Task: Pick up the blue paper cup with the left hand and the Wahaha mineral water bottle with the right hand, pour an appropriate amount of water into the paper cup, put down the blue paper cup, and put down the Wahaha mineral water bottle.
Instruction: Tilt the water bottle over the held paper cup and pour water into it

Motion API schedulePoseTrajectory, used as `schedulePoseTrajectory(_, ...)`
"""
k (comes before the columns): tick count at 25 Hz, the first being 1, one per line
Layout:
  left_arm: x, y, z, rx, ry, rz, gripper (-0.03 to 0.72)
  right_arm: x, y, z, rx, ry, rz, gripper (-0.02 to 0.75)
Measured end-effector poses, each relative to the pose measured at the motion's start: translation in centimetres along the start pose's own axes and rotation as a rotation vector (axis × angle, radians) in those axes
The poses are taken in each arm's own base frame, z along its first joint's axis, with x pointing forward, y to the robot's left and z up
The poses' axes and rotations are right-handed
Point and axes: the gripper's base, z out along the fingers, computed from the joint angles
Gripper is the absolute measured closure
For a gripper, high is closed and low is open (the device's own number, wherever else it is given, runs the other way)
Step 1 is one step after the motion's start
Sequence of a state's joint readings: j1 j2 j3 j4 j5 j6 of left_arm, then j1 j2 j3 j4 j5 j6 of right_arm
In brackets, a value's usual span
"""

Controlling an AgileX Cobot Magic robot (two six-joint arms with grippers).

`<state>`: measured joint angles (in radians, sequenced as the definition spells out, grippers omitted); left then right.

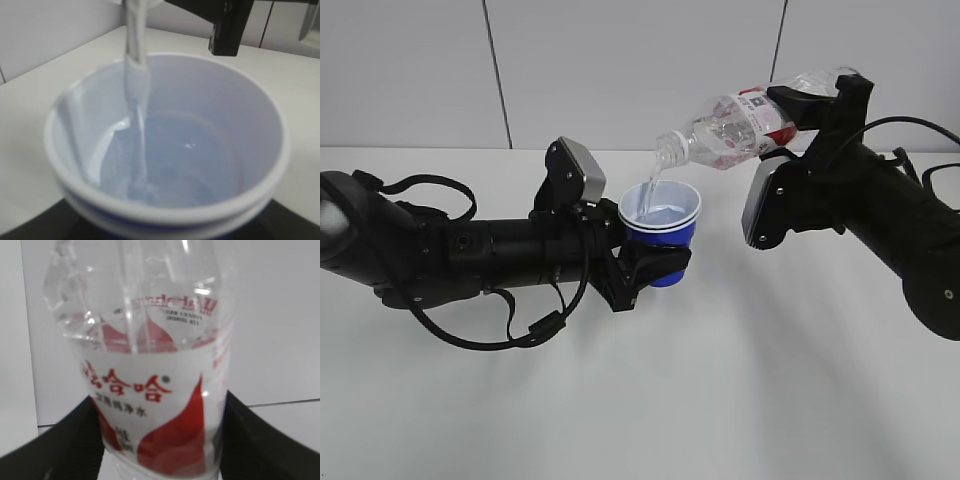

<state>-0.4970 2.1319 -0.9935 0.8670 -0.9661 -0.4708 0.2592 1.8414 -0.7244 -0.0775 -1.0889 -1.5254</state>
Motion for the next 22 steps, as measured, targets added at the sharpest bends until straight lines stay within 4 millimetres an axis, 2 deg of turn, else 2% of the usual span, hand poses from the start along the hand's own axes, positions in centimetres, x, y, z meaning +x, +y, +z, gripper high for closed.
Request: schedulePoseTrajectory(22, -0.01, 0.03, 0.0, -0.003, -0.002, -0.002, 0.26, 0.02, 0.02, 0.02, -0.003, 0.002, 0.001, 0.286)
